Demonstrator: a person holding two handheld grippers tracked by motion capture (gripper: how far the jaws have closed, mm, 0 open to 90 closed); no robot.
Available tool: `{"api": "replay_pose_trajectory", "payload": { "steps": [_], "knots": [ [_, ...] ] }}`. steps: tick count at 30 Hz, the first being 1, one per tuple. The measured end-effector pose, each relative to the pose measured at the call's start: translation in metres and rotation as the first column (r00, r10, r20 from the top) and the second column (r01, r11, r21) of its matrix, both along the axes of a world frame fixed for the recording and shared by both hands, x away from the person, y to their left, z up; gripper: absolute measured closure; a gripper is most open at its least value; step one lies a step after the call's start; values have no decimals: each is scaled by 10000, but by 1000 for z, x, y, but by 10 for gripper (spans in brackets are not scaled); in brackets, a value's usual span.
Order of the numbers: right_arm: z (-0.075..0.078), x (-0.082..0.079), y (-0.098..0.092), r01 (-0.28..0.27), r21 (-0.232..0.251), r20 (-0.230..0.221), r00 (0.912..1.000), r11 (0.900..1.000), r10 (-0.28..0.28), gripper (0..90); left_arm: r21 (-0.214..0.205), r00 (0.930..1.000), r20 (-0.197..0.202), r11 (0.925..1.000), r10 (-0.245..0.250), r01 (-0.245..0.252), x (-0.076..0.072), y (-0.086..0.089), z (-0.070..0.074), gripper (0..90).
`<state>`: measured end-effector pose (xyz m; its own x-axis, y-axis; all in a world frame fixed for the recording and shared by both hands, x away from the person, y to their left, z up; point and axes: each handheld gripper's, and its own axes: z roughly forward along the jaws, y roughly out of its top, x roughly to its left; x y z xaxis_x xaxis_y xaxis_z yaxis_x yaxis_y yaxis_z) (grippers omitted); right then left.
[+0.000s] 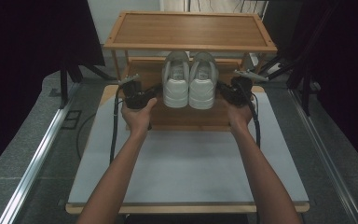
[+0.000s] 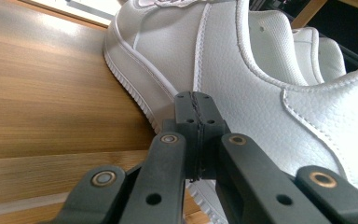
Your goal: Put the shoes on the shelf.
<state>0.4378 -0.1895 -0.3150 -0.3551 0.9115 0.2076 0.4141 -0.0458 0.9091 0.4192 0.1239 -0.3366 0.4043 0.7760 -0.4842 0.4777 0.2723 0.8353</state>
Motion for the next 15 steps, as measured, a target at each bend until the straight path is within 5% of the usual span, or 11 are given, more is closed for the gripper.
{"api": "replay_pose_trajectory", "payload": {
  "steps": [7,15],
  "knots": [
    [-2,1,-3,-75,101,-30,10000,9999,75,897,-22,9999,7,9999,-100,100,1,3,-2,886],
    [0,-5,-14,-348,534,234,9992,9980,336,830,73,9987,476,9999,-159,156,-5,12,-3,688]
  ]
}}
